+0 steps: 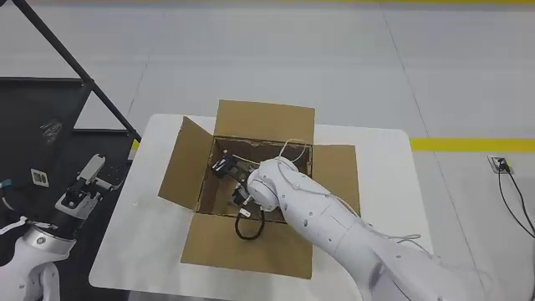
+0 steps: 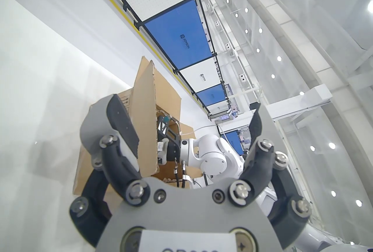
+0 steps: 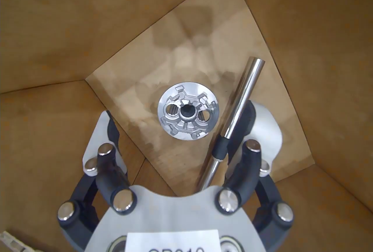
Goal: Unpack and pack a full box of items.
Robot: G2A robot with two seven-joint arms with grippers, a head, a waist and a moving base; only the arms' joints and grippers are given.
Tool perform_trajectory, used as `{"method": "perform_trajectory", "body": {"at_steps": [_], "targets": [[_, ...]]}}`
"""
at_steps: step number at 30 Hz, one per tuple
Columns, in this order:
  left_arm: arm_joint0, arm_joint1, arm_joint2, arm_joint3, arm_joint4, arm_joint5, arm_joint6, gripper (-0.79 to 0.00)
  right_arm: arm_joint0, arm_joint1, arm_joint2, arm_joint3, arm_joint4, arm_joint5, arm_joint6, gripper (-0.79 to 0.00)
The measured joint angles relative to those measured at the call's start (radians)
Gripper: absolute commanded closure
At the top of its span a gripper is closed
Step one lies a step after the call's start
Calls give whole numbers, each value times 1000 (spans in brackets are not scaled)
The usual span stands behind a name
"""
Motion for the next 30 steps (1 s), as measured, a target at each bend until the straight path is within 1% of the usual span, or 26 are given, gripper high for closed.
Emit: {"method": "perform_trajectory", "body": {"at_steps": [3, 7, 9, 10, 11, 12, 13, 18, 22, 26, 30], "targets": [[0, 0, 0, 0, 0, 0, 0, -785, 3, -26, 3, 58, 5, -15, -17, -360], [0, 0, 0, 0, 0, 0, 0, -785, 6, -54, 8, 119, 10, -35, -34, -326], [0, 0, 0, 0, 0, 0, 0, -785, 10, -66, 14, 147, 13, -45, -44, -228], [0, 0, 0, 0, 0, 0, 0, -785, 12, -70, 16, 157, 14, -49, -49, -194], [0, 0, 0, 0, 0, 0, 0, -785, 15, -75, 20, 169, 16, -55, -55, -99], [0, 0, 0, 0, 0, 0, 0, -785, 18, -79, 22, 177, 16, -58, -59, -28], [0, 0, 0, 0, 0, 0, 0, -785, 21, -82, 24, 184, 14, -60, -64, 0], [0, 0, 0, 0, 0, 0, 0, -785, 42, -92, 39, 195, 8, -85, -74, 0], [0, 0, 0, 0, 0, 0, 0, -785, 60, -91, 53, 176, 4, -114, -43, 0], [0, 0, 0, 0, 0, 0, 0, -785, 74, -78, 71, 143, -1, -144, -7, 0], [0, 0, 0, 0, 0, 0, 0, -785, 76, -50, 99, 85, -9, -154, 20, 0]]}}
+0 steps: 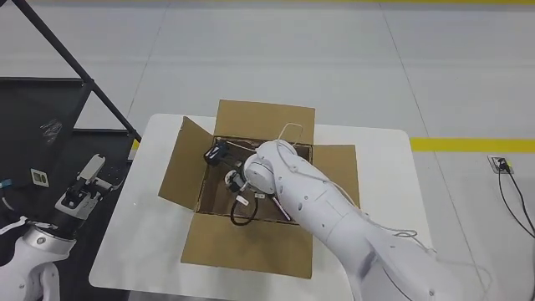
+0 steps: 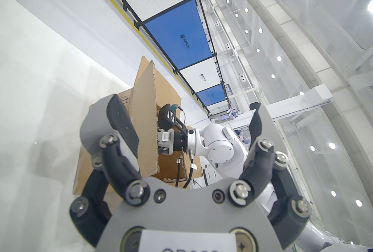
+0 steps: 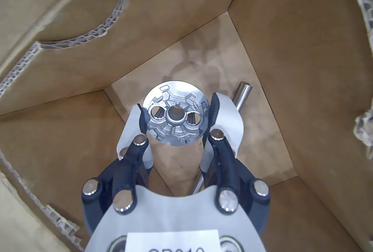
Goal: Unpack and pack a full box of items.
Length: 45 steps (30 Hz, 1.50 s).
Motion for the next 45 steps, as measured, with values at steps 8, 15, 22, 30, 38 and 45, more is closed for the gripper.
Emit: {"method": "perform_trajectory", "body": {"at_steps": [8, 15, 22, 30, 38, 45], "targets": [[0, 0, 0, 0, 0, 0, 0, -785, -47, 112, 114, -237, -29, 0, 79, 0], [0, 0, 0, 0, 0, 0, 0, -785, -297, 290, 363, -777, -205, 142, 261, 0], [0, 0, 0, 0, 0, 0, 0, -785, -670, 408, 687, -1331, -450, 250, 402, 0], [0, 0, 0, 0, 0, 0, 0, -785, -907, 442, 948, -1558, -612, 446, 378, 0], [0, 0, 0, 0, 0, 0, 0, -785, -960, 447, 1061, -1474, -632, 560, 347, 0], [0, 0, 0, 0, 0, 0, 0, -785, -937, 452, 1097, -1345, -667, 587, 377, 0]]}}
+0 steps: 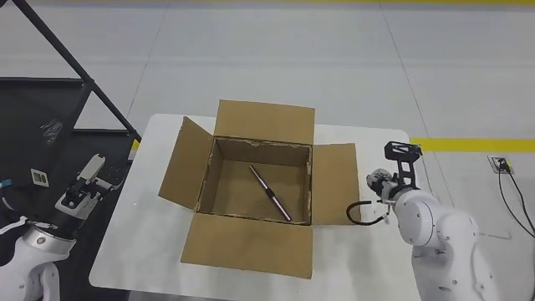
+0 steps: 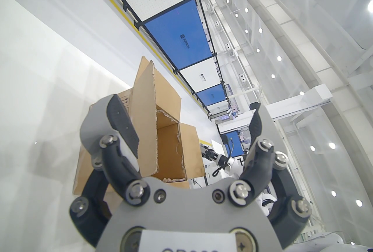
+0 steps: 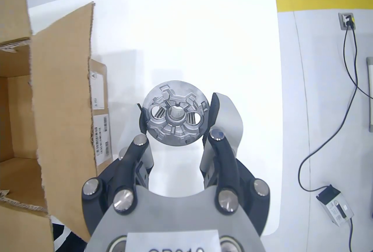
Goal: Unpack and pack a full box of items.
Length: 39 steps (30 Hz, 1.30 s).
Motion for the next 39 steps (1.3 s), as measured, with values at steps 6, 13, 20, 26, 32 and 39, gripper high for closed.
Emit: {"method": "perform_trajectory", "body": {"at_steps": [6, 13, 20, 26, 32, 39], "targets": [[0, 0, 0, 0, 0, 0, 0, -785, 58, 1, 2, 144, -8, 3, 22, 0], [0, 0, 0, 0, 0, 0, 0, -785, 114, 0, -1, 292, 16, -6, 8, 0], [0, 0, 0, 0, 0, 0, 0, -785, 125, -1, -9, 345, 39, -13, -15, 0], [0, 0, 0, 0, 0, 0, 0, -785, 142, -2, -17, 388, 52, -14, -31, 0], [0, 0, 0, 0, 0, 0, 0, -785, 155, -1, -16, 427, 67, -15, -45, 0], [0, 0, 0, 0, 0, 0, 0, -785, 155, 1, -4, 449, 102, -23, -61, -468]]}}
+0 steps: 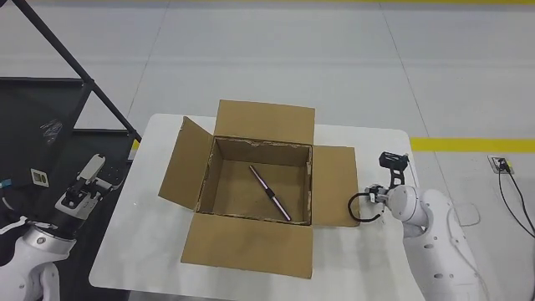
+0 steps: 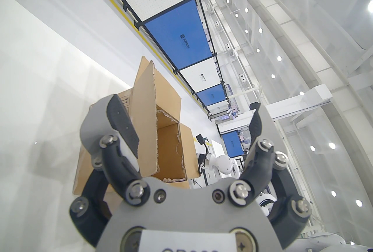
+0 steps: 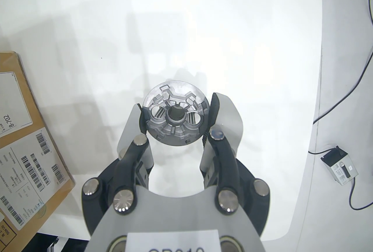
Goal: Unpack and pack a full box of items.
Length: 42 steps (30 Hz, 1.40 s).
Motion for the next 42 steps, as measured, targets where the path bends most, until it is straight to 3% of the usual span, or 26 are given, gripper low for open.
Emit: {"method": "perform_trajectory", "body": {"at_steps": [1, 2, 5, 12, 16, 22, 25, 29, 35, 42], "targets": [[0, 0, 0, 0, 0, 0, 0, -785, -1, 0, 1, 0, 5, -2, -2, -542], [0, 0, 0, 0, 0, 0, 0, -785, -2, 1, 3, 0, 12, -4, -3, -714], [0, 0, 0, 0, 0, 0, 0, -785, -4, 2, 5, -3, 18, -8, -3, -785], [0, 0, 0, 0, 0, 0, 0, -785, -10, 7, 8, -32, 8, -3, 9, -785], [0, 0, 0, 0, 0, 0, 0, -785, -29, 9, 11, -115, -14, 31, -16, -785], [0, 0, 0, 0, 0, 0, 0, -785, -132, 4, -65, -466, -149, 115, -64, -785], [0, 0, 0, 0, 0, 0, 0, -785, -183, 1, -139, -658, -180, 82, -96, -785], [0, 0, 0, 0, 0, 0, 0, -785, -186, -6, -259, -781, -151, -32, -119, -785], [0, 0, 0, 0, 0, 0, 0, -785, -14, -33, -434, -602, -3, -191, -33, -785], [0, 0, 0, 0, 0, 0, 0, -785, 275, -109, -651, -135, 108, -170, -3, -785]]}}
